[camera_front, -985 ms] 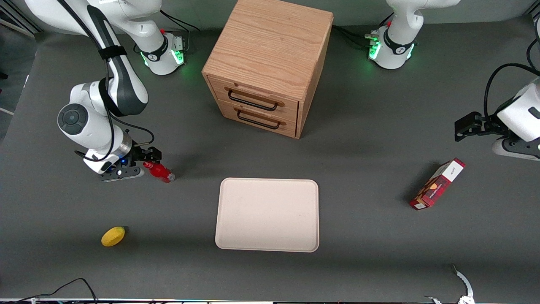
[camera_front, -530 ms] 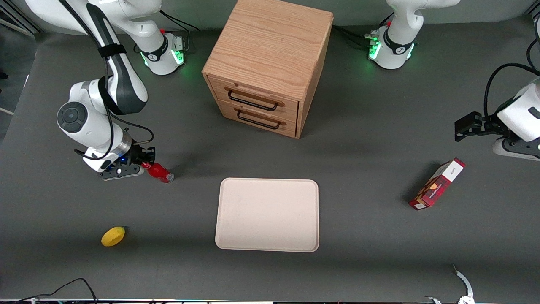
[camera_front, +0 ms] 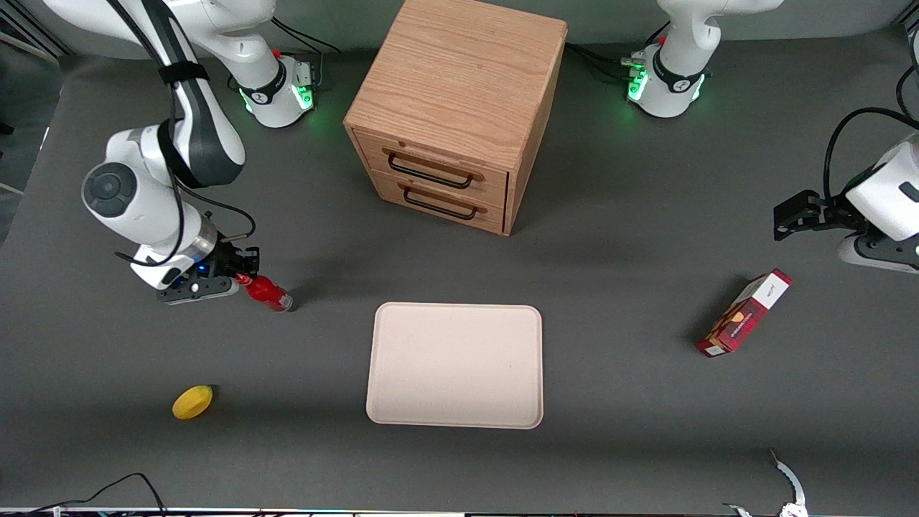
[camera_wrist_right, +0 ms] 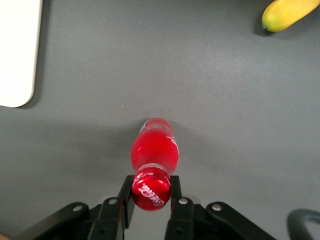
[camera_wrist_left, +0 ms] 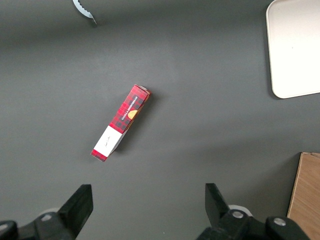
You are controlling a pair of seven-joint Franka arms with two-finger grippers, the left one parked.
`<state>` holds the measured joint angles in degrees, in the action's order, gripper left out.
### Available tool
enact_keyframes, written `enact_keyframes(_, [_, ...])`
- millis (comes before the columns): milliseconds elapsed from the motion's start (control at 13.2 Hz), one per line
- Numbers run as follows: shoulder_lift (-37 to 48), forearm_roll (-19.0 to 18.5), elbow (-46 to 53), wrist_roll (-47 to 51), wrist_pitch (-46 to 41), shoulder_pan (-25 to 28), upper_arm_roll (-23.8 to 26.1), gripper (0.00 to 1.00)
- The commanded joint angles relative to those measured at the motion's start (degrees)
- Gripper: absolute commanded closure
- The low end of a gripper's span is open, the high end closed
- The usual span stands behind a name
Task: Place coke bottle on tray
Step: 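Lift the grasped bottle off the table with the right gripper, then carry the bottle over the cream tray and lower it upright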
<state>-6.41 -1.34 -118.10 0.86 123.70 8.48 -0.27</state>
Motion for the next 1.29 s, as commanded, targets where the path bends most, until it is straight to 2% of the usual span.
enact_keyframes(0, [0.96,-0.77,11.71,-0.86,-12.99,0.13,0.09,1.00])
enact_keyframes(606, [-5.27,-0.25,43.10,-0.07,-38.07,0.57,0.18,1.00])
enact_keyframes(833, [-7.47,-0.33,45.94,0.37,-39.41,1.44,0.53,1.00])
enact_keyframes(1212, [-17.74,-0.42,55.59,7.74,-38.01,8.38,0.53,1.00])
